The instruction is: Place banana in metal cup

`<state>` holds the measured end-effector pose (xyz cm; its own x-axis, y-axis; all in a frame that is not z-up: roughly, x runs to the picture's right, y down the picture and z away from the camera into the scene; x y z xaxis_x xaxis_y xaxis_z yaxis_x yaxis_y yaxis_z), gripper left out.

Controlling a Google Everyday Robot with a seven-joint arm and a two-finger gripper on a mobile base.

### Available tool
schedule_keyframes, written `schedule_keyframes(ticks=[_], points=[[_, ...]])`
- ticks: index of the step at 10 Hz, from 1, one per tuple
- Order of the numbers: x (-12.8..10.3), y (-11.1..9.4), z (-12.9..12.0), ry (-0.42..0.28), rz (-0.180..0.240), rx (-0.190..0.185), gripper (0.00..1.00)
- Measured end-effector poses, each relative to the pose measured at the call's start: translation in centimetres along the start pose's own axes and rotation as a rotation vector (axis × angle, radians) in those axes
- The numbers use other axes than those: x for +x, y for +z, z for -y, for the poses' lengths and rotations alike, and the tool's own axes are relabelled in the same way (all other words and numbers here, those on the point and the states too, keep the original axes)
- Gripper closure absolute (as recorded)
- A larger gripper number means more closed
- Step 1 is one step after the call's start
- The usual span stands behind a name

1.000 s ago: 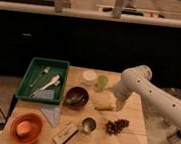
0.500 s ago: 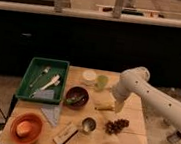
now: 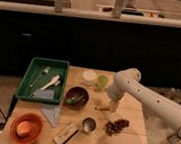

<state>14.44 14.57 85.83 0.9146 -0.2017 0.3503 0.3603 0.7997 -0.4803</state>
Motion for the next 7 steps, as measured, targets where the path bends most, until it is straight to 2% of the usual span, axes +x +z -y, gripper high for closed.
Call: schedule_keyframes(ticks=[2,7], points=[[0.8,1.3,-0.4,0.037,0.002,-0.017,0.31],[2.0,2.5,-1.1,0.086,0.009,-0.028,0.81]])
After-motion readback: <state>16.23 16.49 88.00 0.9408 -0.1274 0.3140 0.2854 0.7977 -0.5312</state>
